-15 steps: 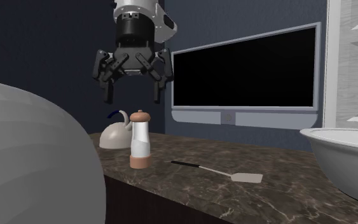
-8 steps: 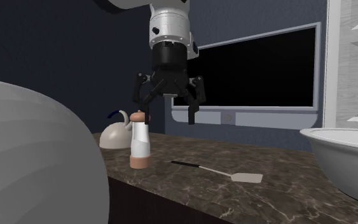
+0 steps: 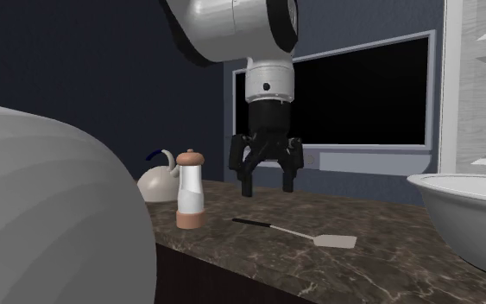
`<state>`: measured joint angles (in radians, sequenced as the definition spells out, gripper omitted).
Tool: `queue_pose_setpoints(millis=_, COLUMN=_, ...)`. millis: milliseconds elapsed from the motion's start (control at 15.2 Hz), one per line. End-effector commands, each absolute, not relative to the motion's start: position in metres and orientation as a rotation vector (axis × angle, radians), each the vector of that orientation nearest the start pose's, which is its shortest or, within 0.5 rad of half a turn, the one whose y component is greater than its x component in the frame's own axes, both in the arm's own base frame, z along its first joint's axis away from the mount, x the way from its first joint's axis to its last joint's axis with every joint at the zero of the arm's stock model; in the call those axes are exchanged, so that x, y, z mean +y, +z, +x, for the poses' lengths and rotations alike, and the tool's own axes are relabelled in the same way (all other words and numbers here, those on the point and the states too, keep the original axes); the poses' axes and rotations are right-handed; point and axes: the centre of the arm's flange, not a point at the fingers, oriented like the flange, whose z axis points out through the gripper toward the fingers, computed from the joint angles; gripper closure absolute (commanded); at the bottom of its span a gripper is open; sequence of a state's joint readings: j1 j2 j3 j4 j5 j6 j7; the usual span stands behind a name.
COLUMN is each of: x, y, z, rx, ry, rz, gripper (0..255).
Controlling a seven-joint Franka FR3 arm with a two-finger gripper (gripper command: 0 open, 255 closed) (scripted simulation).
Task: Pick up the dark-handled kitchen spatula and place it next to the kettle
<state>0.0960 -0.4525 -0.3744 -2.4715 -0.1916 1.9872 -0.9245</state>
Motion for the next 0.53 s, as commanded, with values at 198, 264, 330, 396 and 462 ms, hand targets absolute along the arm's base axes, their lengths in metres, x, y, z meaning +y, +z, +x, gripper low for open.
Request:
queue_pose_setpoints(millis=198, x=-0.153, y=0.408, z=0.439, rx=-1.469, ry=-0.003, rz=-2.748, gripper=0)
queue_pose_setpoints(millis=264, x=-0.156, y=0.402, z=0.449, rx=-1.524, ry=-0.019, rz=-2.715, gripper=0)
queue_pose_setpoints(millis=330, x=-0.159, y=0.396, z=0.46, rx=-1.579, ry=-0.035, rz=-2.68, gripper=0)
queue_pose_setpoints(millis=396, x=-0.161, y=0.391, z=0.471, rx=-1.632, ry=-0.051, rz=-2.645, gripper=0)
queue_pose_setpoints(millis=462, x=-0.163, y=0.385, z=0.482, rx=-1.685, ry=-0.066, rz=-2.609, gripper=0)
